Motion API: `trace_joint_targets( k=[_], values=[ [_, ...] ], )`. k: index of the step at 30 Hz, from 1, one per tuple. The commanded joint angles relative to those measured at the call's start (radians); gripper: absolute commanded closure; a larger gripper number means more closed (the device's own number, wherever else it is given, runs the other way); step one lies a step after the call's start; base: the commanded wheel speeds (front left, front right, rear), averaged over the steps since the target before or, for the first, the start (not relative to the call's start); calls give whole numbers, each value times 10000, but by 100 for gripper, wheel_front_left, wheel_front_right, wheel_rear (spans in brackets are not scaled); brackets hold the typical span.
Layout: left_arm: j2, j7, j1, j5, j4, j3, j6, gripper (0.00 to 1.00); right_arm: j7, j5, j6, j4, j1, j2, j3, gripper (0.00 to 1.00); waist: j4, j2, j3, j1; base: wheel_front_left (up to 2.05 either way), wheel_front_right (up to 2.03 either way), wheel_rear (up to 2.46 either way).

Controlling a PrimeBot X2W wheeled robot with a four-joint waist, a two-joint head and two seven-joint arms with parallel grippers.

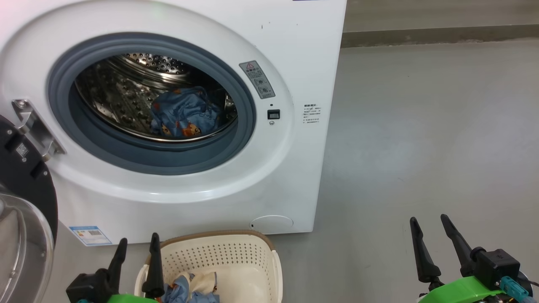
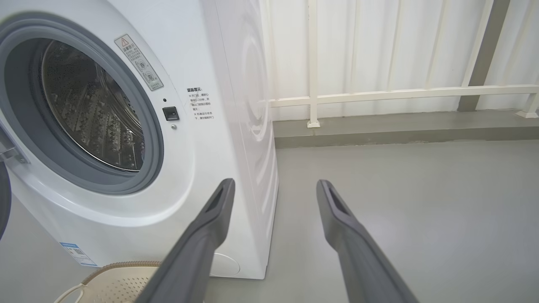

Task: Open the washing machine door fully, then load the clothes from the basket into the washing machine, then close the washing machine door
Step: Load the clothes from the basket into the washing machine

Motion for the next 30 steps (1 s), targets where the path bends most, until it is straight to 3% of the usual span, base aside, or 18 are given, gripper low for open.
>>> trace_joint_targets(
  k=[1, 30],
  values=[
    [66, -63, -47, 37, -292, 276, 57, 0, -49, -63, 16, -230, -141, -38, 295, 0, 4, 0, -9, 0, 0, 0, 0],
    [65, -63, -95, -108, -218, 59, 141, 0, -27, -95, 16, -267, -190, -33, 258, 0, 80, 0, 65, 0, 0, 0, 0]
  ],
)
